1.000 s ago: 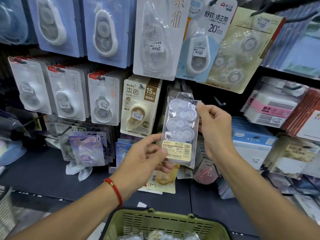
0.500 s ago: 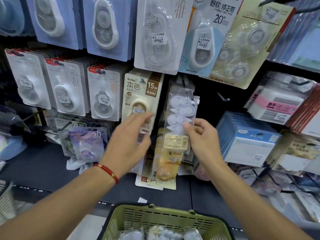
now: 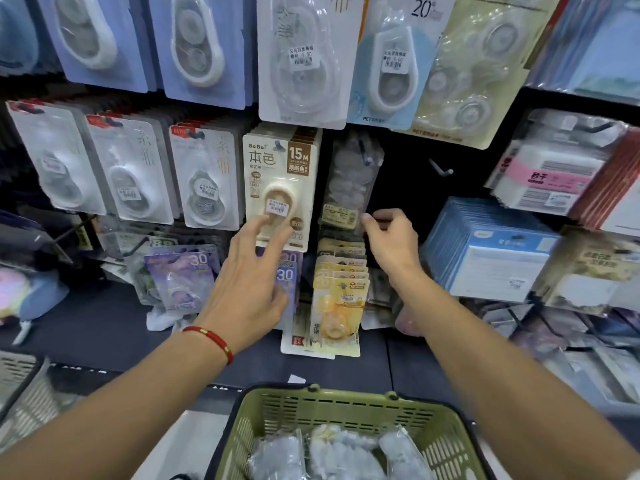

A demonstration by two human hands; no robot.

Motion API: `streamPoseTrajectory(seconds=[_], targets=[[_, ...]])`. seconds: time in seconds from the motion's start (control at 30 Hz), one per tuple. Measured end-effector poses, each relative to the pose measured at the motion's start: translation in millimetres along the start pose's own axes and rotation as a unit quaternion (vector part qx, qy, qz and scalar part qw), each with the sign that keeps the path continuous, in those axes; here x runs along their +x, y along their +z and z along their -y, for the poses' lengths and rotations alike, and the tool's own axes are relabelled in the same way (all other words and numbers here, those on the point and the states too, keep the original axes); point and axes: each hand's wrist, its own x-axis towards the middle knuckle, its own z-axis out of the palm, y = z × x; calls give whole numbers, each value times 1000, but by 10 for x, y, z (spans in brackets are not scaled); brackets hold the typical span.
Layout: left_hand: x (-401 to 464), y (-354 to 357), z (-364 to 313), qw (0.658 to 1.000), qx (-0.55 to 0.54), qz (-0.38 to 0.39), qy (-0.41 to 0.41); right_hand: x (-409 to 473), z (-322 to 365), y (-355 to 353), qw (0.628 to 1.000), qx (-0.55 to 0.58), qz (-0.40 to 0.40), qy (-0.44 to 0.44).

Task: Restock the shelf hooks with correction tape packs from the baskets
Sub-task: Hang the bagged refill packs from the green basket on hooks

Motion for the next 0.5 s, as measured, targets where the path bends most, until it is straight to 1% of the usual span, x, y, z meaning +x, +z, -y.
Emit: streamPoseTrajectory(seconds=[0.07,0.1,0.13,0.17,0.2,0.27,0.33,0.37,0.4,0.43,0.5], targets=[[-90,28,11,999,-20,28,-10,-336,-183,-224,998,-17,32,-46],[-159,64,8,998,-32,60,-14,-524,-313,-340,995,-31,71,-57],[-250,115,-10,993,-38,107,-15,-719,-469,-453,988,-56,129,-59],[-359,179,-40,985,-35,168,-11,-910,-642,-555,974,-95,201,-52],[-474,253,-84,971,-19,237,0,-1090,-838,-644,950,-149,270,-40],[-697,413,-206,927,40,372,42,-1390,-1263,-787,887,-279,369,-9],[-892,579,-335,875,103,466,88,-1584,-1677,-843,819,-401,411,13],[-973,659,-387,849,131,501,103,-1644,-1858,-831,787,-453,419,20],[-1038,731,-438,828,151,530,109,-1695,-2008,-806,763,-490,420,26],[-1096,797,-489,812,159,552,106,-1746,-2129,-775,754,-504,419,41],[-1212,928,-577,798,150,577,89,-1867,-2365,-701,765,-489,410,81]])
